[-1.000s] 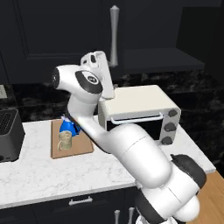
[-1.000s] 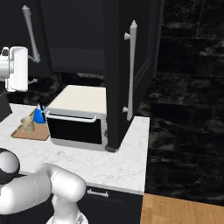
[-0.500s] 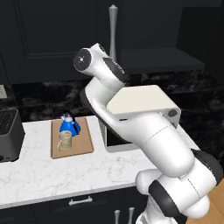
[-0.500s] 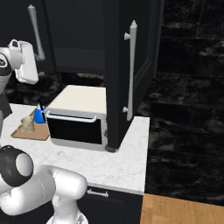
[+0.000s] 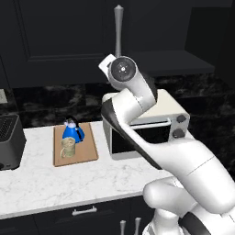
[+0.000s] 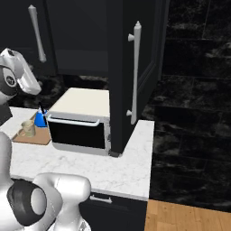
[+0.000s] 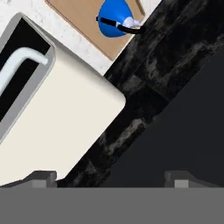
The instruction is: Pick the kettle from the counter and place it on the tray. Then pick the mug from the cabinet and place it on the tray. Then close the cabinet doors.
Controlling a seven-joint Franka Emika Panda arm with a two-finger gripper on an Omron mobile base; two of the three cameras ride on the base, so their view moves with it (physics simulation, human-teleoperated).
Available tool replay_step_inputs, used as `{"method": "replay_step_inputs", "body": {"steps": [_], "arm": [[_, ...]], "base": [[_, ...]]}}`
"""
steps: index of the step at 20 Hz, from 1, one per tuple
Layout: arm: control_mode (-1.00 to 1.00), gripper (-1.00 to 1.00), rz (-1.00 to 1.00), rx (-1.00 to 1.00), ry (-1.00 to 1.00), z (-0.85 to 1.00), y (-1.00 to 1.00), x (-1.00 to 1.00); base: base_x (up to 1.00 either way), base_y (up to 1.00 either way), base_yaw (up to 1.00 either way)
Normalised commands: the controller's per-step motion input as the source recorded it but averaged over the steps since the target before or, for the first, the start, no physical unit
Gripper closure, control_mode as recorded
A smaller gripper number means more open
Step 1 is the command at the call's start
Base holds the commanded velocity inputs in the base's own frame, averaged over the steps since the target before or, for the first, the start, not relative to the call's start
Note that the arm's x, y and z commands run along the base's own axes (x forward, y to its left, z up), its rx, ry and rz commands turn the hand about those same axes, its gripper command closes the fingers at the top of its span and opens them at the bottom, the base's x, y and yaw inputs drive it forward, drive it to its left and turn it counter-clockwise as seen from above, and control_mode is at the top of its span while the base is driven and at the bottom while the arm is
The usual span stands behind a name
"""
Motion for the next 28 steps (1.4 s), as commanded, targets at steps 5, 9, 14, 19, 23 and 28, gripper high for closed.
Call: {"method": "replay_step_inputs", "body": {"steps": [5, 9, 14, 19, 23, 28], "arm": [[-1.0, -1.0, 0.0, 0.07, -0.08, -0.15, -0.65, -1.0], [-1.0, -1.0, 0.0, 0.3, -0.09, -0.21, -1.0, -0.92], [-1.0, -1.0, 0.0, 0.43, -0.06, -0.35, -1.0, -0.6], [-1.0, -1.0, 0.0, 0.46, -0.01, -0.04, -1.0, -0.6], [-1.0, -1.0, 0.05, 0.34, -0.01, -0.2, -0.95, -0.96], [-1.0, -1.0, 0.01, 0.14, -0.26, -0.56, -0.51, -1.0]], "base": [[0.0, 0.0, 0.0], [0.0, 0.0, 0.0], [0.0, 0.0, 0.0], [0.0, 0.0, 0.0], [0.0, 0.0, 0.0], [0.0, 0.0, 0.0]]}}
